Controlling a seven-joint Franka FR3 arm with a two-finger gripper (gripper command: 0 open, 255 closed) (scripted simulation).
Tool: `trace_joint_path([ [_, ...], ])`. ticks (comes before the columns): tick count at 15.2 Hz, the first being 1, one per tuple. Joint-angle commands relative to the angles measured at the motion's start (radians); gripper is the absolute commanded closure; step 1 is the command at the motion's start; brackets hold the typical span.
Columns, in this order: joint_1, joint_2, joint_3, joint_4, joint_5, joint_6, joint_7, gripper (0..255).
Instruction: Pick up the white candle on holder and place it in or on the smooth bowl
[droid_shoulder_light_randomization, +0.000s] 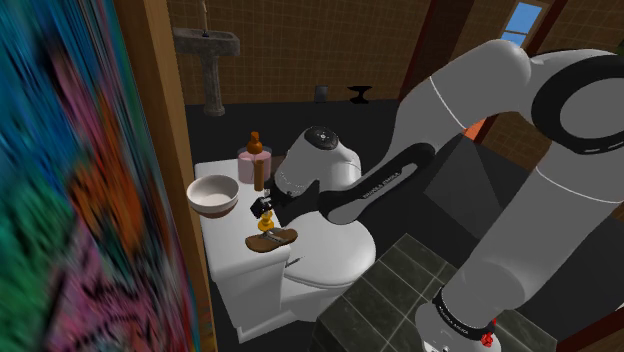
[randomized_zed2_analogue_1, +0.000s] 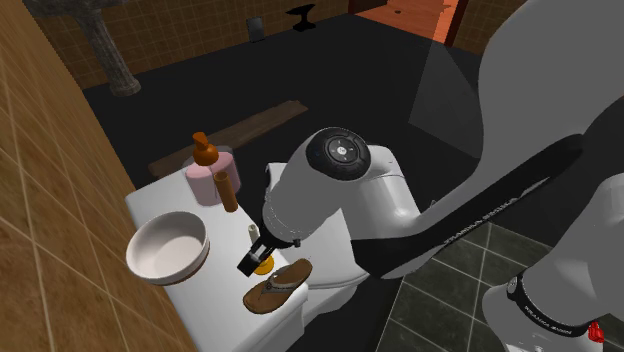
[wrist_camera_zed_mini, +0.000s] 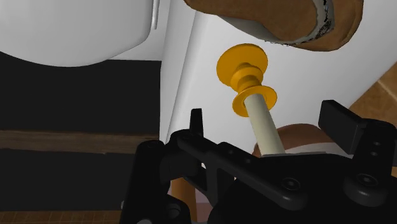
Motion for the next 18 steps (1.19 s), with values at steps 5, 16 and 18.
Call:
trace_joint_path([
  [5, 0.022, 0.087, -0.046, 0.045, -0.164, 0.024, 0.125, 0],
  [16, 0.022, 0.087, -0.046, 0.045, -0.163, 0.023, 0.124, 255],
  [18, 0.022, 0.087, -0.046, 0.045, -0.163, 0.023, 0.124, 255],
])
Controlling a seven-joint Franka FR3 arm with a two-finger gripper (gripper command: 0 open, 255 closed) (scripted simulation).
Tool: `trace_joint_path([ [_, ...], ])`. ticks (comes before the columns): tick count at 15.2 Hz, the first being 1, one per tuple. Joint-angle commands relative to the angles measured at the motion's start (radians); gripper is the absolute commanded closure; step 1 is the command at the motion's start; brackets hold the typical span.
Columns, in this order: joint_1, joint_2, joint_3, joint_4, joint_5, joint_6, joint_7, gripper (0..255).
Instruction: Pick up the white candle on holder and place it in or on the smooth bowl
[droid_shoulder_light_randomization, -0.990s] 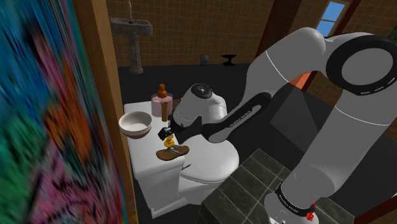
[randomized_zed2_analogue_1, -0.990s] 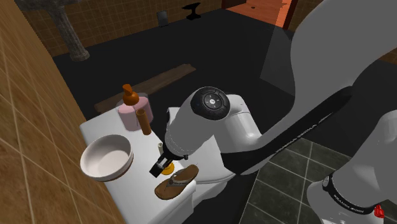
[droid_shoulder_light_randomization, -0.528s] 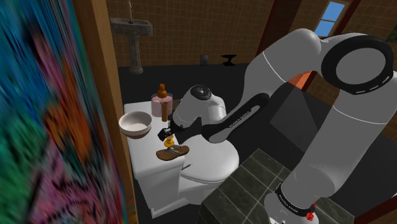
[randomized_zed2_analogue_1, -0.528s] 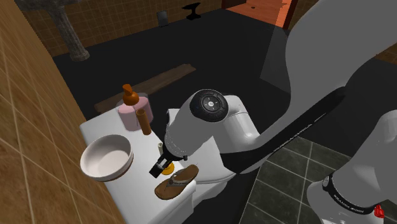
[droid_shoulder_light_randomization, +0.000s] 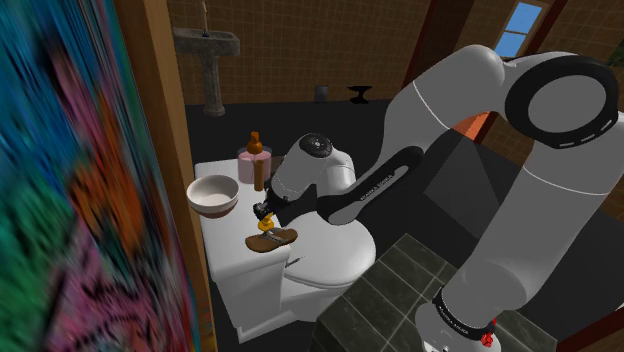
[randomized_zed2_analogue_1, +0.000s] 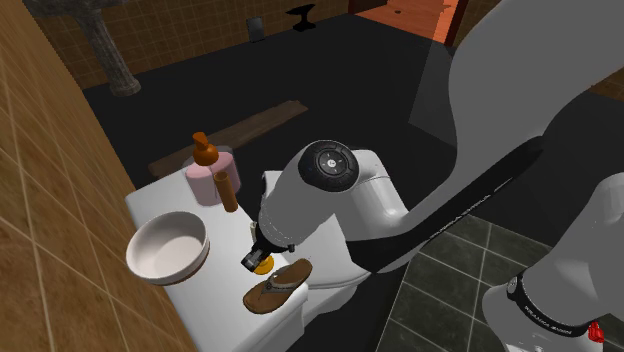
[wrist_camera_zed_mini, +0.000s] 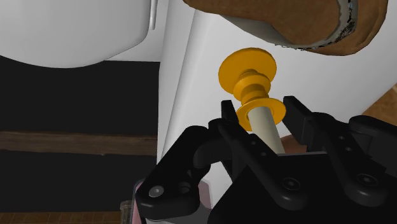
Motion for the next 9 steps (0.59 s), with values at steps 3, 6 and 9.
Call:
trace_joint_path([
  [3, 0.0, 0.0, 0.0, 0.0, 0.0, 0.0, 0.0, 255],
  [6, -0.023, -0.041, 0.037, -0.008, 0.102, -0.024, -0.084, 255],
  [9, -0.037, -0.082, 0.064, -0.011, 0.202, -0.05, -0.165, 255],
])
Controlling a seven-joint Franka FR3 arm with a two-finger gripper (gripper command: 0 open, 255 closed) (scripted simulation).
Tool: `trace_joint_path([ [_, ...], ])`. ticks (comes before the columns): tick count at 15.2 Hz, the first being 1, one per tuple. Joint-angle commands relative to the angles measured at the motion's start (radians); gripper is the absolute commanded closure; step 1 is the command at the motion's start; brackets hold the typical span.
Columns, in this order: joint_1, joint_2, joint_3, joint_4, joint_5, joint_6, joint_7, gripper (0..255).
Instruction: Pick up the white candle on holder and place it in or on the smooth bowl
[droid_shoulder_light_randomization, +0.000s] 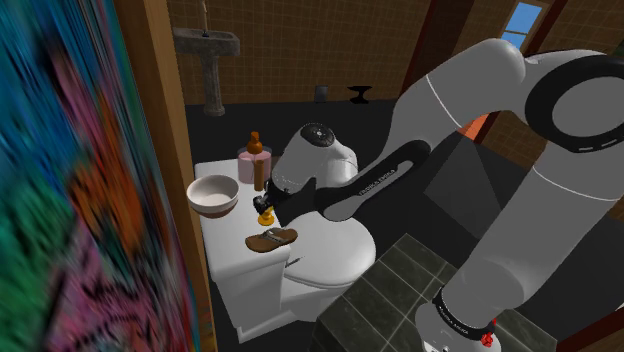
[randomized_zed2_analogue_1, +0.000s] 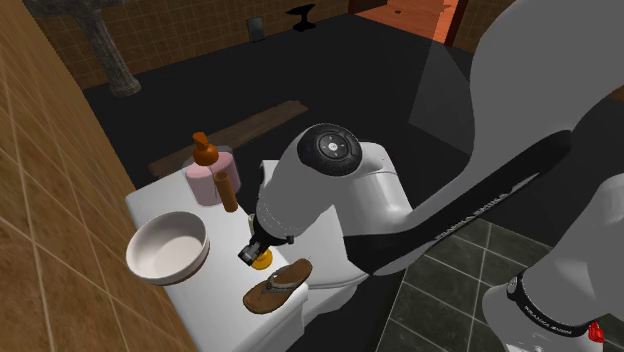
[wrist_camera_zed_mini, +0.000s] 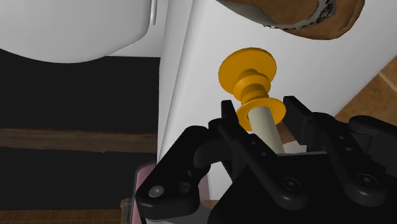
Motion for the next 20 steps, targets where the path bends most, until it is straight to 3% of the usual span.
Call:
trace_joint_path([
  [1, -0.008, -0.029, 0.017, -0.001, 0.074, -0.021, -0.06, 255],
  [10, 0.007, -0.138, 0.028, 0.018, 0.296, -0.123, -0.239, 255],
  [20, 0.038, -0.231, 0.004, 0.072, 0.425, -0.255, -0.345, 255],
])
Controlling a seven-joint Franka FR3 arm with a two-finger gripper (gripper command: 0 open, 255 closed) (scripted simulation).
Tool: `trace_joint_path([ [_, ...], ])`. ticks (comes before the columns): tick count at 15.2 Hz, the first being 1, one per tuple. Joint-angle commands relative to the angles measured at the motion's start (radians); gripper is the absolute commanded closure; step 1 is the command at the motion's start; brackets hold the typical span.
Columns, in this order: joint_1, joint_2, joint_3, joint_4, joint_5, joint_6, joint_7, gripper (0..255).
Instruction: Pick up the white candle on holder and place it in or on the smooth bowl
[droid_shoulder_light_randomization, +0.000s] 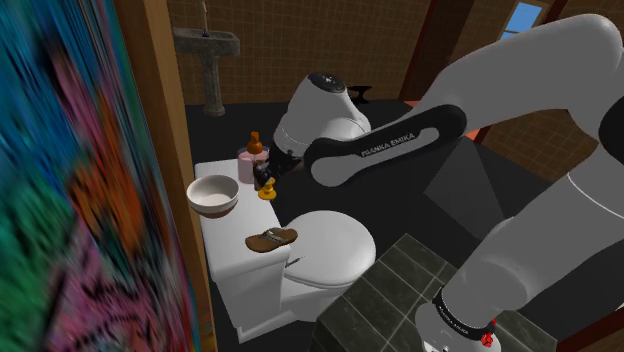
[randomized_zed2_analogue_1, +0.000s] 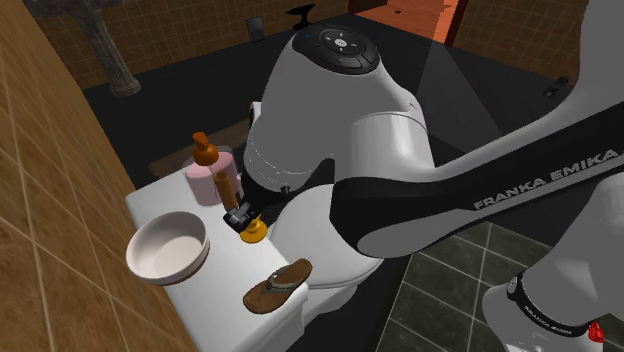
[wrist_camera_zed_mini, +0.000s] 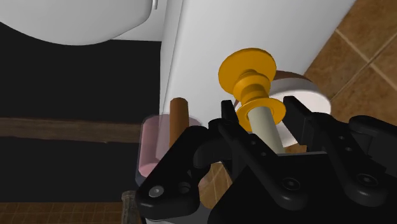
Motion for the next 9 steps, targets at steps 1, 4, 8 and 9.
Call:
trace_joint_path([
  [1, 0.006, -0.016, -0.004, 0.015, 0.018, -0.03, -0.014, 255],
  [4, -0.001, 0.016, 0.004, 0.069, -0.004, -0.055, 0.002, 255],
  [8, -0.016, 0.196, 0.035, 0.247, -0.153, -0.087, 0.109, 255],
  [9, -0.01, 0.24, 0.035, 0.295, -0.188, -0.099, 0.132, 255],
])
